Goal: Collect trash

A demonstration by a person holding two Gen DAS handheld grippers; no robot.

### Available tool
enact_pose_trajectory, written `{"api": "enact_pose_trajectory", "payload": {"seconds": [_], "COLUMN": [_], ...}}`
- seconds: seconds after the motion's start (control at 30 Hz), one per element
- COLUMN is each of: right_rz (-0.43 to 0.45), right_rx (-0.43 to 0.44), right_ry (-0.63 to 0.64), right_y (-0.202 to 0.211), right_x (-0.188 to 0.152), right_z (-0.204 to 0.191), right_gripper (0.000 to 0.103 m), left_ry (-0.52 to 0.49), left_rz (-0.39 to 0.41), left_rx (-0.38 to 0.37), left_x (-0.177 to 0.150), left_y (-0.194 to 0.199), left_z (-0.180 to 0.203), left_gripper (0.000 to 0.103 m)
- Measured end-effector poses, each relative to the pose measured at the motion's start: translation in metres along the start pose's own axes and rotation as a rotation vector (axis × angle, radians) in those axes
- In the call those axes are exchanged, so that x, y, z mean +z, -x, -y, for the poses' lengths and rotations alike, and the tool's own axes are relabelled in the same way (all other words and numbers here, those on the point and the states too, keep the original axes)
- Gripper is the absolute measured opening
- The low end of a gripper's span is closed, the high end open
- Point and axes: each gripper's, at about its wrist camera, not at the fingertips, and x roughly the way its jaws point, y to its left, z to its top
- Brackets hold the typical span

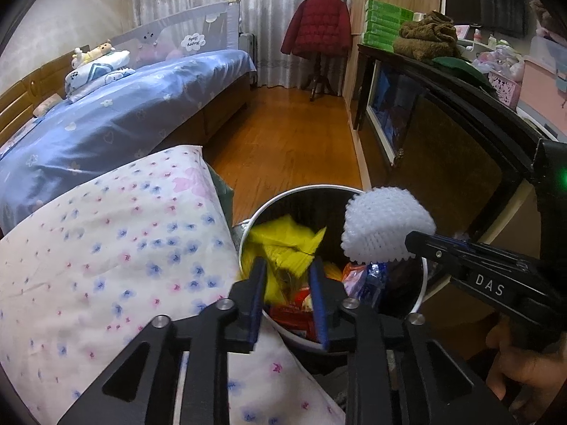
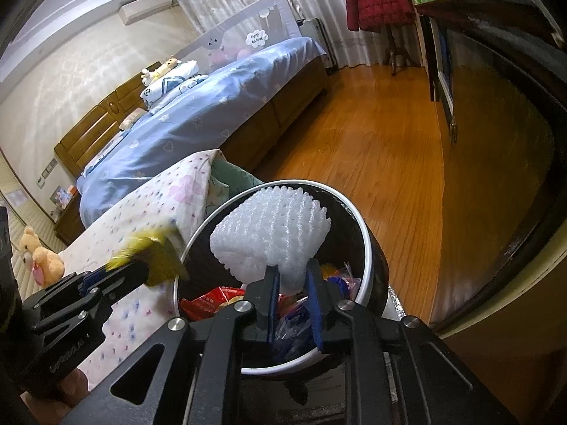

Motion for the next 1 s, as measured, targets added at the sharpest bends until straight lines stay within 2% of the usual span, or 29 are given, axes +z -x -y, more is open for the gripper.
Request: {"api": "enact_pose_trajectory", "payload": {"seconds": [0.03,0.1,0.13,0.17,0.3,0.5,0.67,0.83,1.0], "right_rz": [0.000,0.003,0.005,0.009,0.026,0.078,0.115,0.127,0.151], "right_rx": [0.000,0.008,0.012,0.014,0.026,0.050,0.090,0.127,0.145], "right_ry": [-0.003,-0.009,-0.009,-0.008,-0.012,0.025,0.066,0.126,0.200], "right_y": [0.000,0.003,0.004,0.006,0.014,0.035,0.051,0.057,0.063], "right_x": [0.000,-0.001,-0.001,-0.001,-0.002,-0.010,-0.026,-0.044,-0.060], "right_z": [0.000,0.000,0.001,0.000,-0.006,-0.032,-0.065,-0.099,-0.127], "right_gripper": [0.028,0.036,0.043,0.045,0.046,0.066,0.086,0.089,0.089], "left_ry": [0.001,0.006,0.009,0.013,0.048,0.129,0.200,0.254,0.298], "left_rz": [0.003,0.020,0.026,0.032,0.062,0.099,0.141,0.156,0.185], "left_rx": [-0.001,0.001,0.001,0.002,0.008,0.033,0.083,0.140,0.192], "left_x": [-0.001,-0.003,-0.004,-0.005,-0.014,-0.038,-0.070,-0.105,-0.124], "left_y": [0.002,0.008,0.010,0.014,0.032,0.066,0.102,0.131,0.157], "left_z": [0.000,-0.002,-0.003,-0.005,-0.019,-0.046,-0.068,-0.088,-0.100], "left_gripper": [0.040,0.050,0.050,0.050,0.051,0.052,0.055,0.056,0.058]}}
